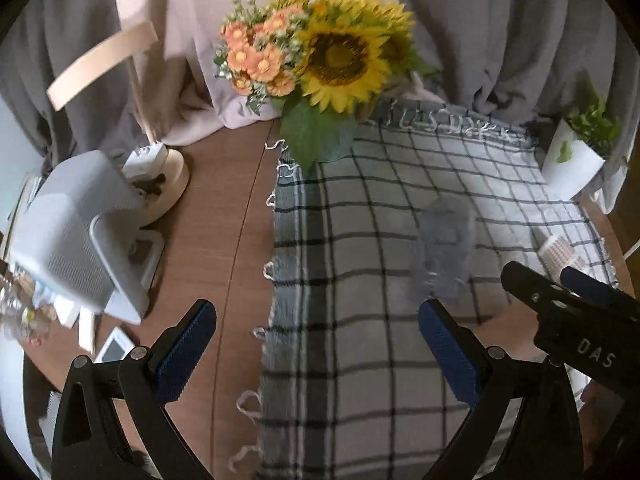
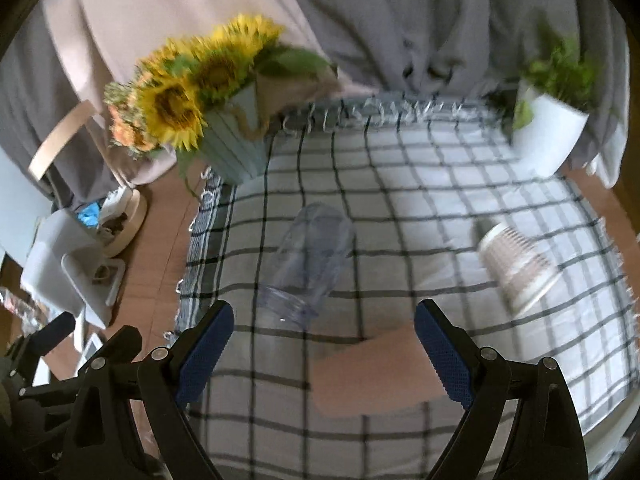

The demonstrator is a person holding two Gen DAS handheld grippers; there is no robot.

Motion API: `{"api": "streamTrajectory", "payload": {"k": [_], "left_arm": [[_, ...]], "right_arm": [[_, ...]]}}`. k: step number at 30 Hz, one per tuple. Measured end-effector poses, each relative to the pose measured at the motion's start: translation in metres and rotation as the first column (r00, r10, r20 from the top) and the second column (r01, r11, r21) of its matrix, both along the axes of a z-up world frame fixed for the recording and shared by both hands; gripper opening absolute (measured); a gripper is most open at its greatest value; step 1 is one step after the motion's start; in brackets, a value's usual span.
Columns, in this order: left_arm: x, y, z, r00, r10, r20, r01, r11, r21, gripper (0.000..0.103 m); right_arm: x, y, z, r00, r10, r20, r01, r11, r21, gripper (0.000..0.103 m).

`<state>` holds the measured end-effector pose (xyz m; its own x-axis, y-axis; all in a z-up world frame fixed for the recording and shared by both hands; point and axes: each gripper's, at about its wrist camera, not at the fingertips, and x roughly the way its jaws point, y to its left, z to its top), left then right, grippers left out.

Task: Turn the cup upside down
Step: 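Move the right tool down toward the clear plastic cup lying on its side, then close the right gripper around the clear plastic cup's body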

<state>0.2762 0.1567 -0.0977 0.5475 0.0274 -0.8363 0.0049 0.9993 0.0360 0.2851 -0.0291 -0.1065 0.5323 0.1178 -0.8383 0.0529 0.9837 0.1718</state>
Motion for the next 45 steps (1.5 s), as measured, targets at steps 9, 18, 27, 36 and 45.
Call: {"api": "streamTrajectory", "payload": {"k": [9,18,27,36,45], "left_arm": [[0.059,0.024,-0.038,0.996,-0.039,-0.078,0.04,0.999,0.013,0.103],[0.098,0.021,-0.067,0.987,-0.089,-0.134,0.094,0.995,0.03,0.103],[0.118,0.028,-0.094,0.977,-0.081,-0.195,0.08,0.997,-0.013,0.103],[0.121,0.029,-0.098,0.976,-0.054,-0.209,0.051,0.998,-0.021,0.103],[0.11,0.029,-0.072,0.986,-0.039,-0.161,0.035,0.999,-0.029,0.103]], "right_arm": [[0.062,0.023,-0.044,0.99,-0.068,-0.122,0.065,0.998,-0.027,0.092],[0.1,0.024,-0.075,0.968,-0.121,-0.218,0.115,0.993,-0.041,0.091],[0.12,0.026,-0.101,0.943,-0.125,-0.308,0.12,0.992,-0.035,0.082],[0.127,0.029,-0.109,0.939,-0.113,-0.323,0.108,0.994,-0.034,0.075],[0.116,0.028,-0.091,0.955,-0.077,-0.285,0.081,0.997,0.0,0.074]]}}
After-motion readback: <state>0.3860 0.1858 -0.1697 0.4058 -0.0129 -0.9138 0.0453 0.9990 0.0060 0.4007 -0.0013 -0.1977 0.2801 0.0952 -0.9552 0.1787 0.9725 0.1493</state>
